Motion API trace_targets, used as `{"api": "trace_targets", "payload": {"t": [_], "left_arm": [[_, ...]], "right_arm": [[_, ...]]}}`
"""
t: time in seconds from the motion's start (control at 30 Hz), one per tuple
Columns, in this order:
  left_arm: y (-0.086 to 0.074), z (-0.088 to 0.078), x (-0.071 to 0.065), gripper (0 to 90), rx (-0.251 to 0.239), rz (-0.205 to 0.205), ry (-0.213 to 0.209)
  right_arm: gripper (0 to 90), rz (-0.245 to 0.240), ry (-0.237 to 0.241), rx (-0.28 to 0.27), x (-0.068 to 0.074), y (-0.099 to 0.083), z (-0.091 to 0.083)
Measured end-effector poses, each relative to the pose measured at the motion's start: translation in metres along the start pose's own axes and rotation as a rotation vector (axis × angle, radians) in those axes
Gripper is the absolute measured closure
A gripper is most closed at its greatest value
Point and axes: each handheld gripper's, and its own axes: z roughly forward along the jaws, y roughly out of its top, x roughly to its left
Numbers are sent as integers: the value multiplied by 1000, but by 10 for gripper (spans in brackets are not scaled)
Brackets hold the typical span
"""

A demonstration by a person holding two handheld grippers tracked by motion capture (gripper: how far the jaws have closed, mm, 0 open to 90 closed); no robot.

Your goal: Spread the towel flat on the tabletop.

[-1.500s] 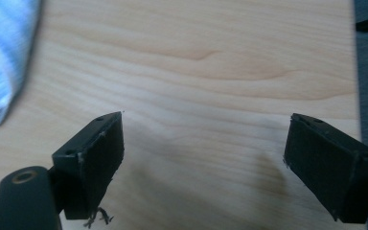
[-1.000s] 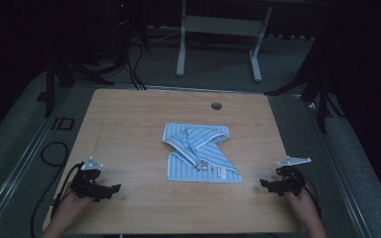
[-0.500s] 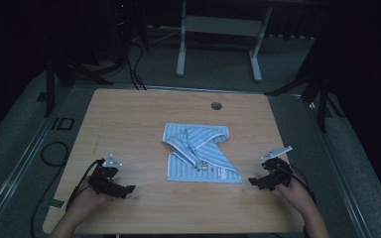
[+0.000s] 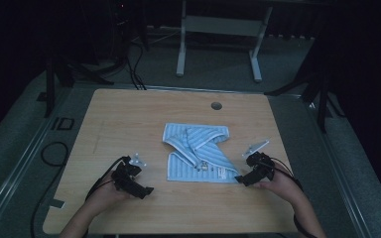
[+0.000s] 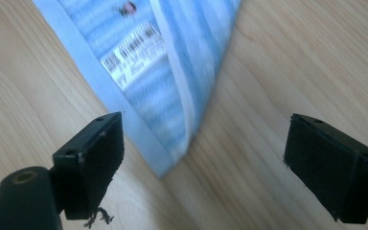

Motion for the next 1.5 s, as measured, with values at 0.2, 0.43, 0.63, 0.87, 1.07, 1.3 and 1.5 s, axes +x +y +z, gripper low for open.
{"api": "trace_targets", "payload": {"t": [0.2,0.43,0.63,0.87,1.07,1.3,1.5], "left_arm": [[19,9,-8,58,11,48,-2],[39,20,-16,147,23,99,-29],[57,34,-20,195,37,120,-24],[85,44,-30,267,9,158,-2],[112,53,-40,290,0,187,-5],[122,69,-39,306,-55,154,23],[127,76,-41,379,-67,165,52]], "right_arm": [[148,-28,30,18,1,16,10],[169,-61,62,24,5,35,20],[226,-96,66,21,6,54,27],[343,-148,88,7,12,80,32],[484,-208,87,-3,17,104,39],[541,-206,133,-39,15,126,48],[554,-190,172,-39,16,136,63]]}}
